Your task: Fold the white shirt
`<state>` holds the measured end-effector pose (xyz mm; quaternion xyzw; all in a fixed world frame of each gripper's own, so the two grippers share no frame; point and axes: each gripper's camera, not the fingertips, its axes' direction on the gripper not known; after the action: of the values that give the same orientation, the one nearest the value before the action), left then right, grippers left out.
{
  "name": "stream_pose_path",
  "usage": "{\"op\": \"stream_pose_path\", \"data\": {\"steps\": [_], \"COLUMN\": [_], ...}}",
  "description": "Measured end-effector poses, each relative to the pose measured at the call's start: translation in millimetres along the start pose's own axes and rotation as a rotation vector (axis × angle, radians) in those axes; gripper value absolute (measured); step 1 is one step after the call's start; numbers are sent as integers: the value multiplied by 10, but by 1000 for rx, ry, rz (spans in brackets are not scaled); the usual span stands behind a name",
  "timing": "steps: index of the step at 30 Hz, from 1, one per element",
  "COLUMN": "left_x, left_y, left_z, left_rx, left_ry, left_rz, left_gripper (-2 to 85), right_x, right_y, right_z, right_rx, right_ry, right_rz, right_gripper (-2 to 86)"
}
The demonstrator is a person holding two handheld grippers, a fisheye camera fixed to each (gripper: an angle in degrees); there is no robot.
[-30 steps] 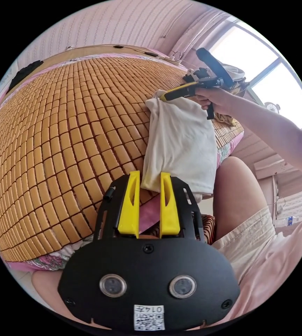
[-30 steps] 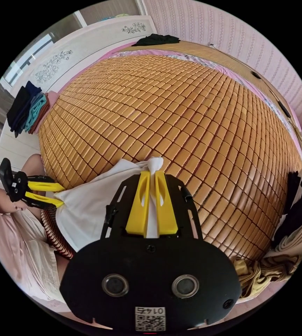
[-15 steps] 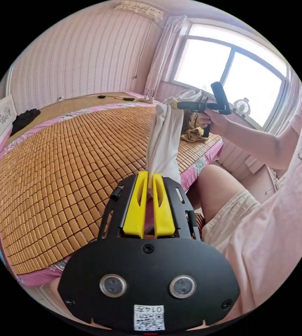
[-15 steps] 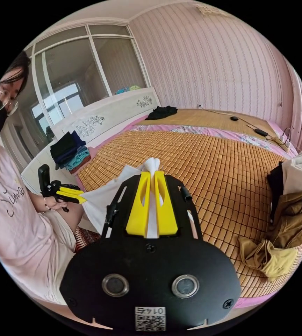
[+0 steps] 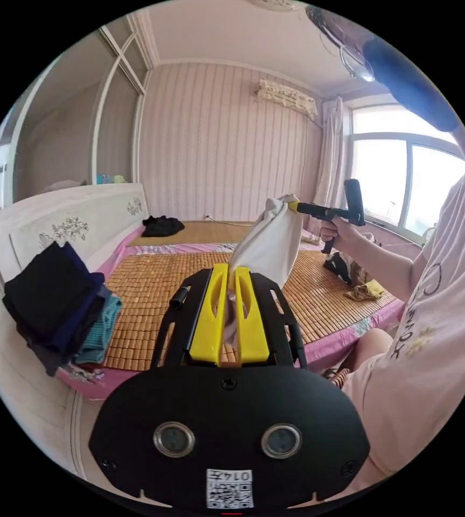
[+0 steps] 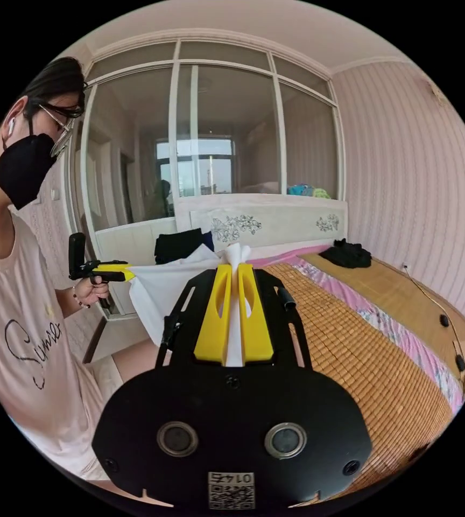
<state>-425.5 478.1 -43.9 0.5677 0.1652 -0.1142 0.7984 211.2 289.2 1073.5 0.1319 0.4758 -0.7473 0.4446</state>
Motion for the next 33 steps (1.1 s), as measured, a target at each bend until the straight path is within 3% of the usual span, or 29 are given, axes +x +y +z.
{"op": "stream_pose_path", "data": {"steps": [5, 7, 10, 15, 19, 24, 29, 33], "left_x": [-803, -1184, -1604, -1624, -1625, -1741, -1601, -1304], "left_y": [-430, -582, -749, -874, -1045, -1059, -717, -779], "left_z": [-1087, -1321, -1543, -1473, -1135, -287, 1202, 2202], "left_rx": [113, 158, 212, 169, 157, 139, 91, 15], "left_ry": [-335, -388, -357, -446, -337, -85, 65, 146], "left_rz": [15, 16, -15, 90, 122, 5, -193, -172], "left_gripper": [-7, -8, -8, -9, -9, -9, -9, -9], "right_x": [-319, -456, -477, -214, 120, 636, 1233, 1774], "right_y": [-1240, -1612, -1894, -1848, -1692, -1485, -1149, -785], "right_z": [1445, 2003, 2706, 3276, 3342, 3291, 3462, 3602], "right_rx": [-24, -49, -3, 68, 68, -61, -267, -345], "right_ry": [-208, -219, -287, -360, -326, -181, 70, 182], "right_rz": [-186, -259, -178, -44, 17, 39, 5, 67], "right_gripper": [7, 6, 5, 4, 4, 4, 6, 7]}}
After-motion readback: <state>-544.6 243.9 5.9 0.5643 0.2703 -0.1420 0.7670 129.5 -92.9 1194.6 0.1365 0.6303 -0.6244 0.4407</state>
